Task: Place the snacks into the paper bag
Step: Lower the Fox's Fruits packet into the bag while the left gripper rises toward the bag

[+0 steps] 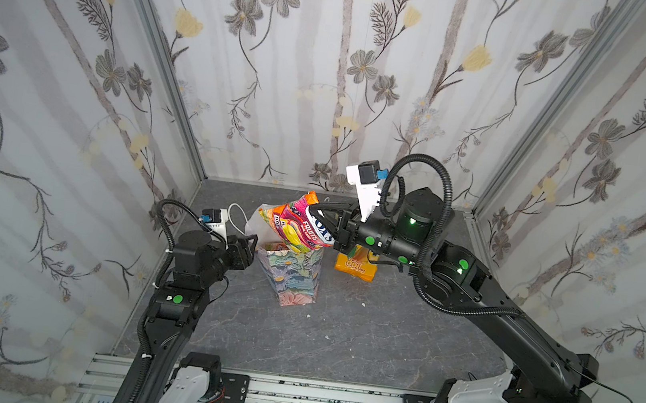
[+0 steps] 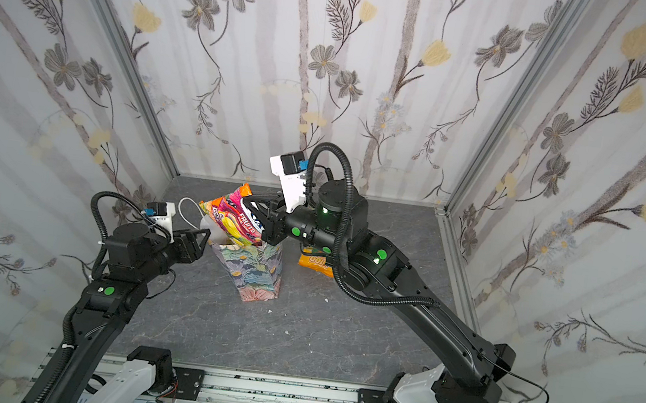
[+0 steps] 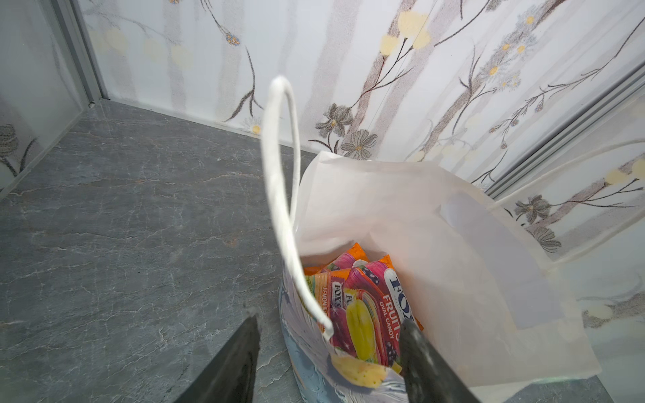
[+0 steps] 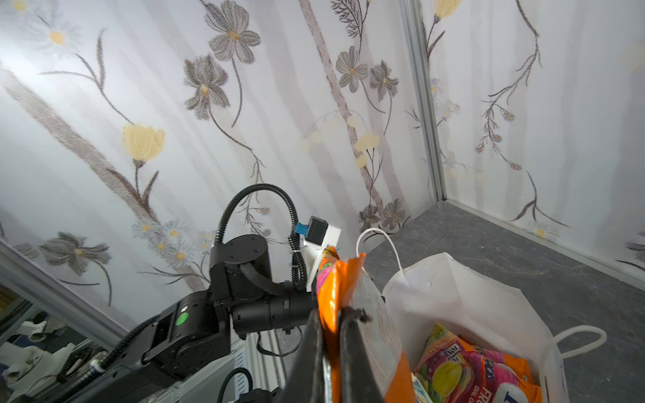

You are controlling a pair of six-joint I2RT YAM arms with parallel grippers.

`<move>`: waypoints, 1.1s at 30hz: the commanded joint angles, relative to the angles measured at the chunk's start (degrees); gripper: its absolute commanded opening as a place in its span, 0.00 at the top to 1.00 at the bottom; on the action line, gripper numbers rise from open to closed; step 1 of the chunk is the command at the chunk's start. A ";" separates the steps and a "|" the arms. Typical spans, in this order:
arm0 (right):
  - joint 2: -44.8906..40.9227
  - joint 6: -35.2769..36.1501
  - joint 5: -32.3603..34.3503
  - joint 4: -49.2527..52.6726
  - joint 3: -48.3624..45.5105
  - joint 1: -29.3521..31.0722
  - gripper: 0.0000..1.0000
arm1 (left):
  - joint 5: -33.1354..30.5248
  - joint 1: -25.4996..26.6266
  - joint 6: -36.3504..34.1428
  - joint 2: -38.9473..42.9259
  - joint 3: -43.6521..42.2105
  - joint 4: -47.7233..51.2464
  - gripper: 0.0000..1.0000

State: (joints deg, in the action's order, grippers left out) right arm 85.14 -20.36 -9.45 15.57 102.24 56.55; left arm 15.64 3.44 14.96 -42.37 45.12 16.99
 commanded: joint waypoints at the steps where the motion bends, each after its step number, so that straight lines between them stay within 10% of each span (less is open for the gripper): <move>1: 3.23 2.98 3.89 -0.57 2.72 0.13 1.00 | -1.94 0.00 -1.33 0.84 2.20 0.32 0.37; 33: 24.47 3.50 -5.28 7.78 17.82 -4.78 1.00 | -0.78 -0.01 -4.23 2.06 15.82 11.43 0.35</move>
State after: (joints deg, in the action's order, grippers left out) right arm 109.32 -16.08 -11.64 24.58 119.35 52.18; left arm 13.76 3.44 11.99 -40.07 59.79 28.14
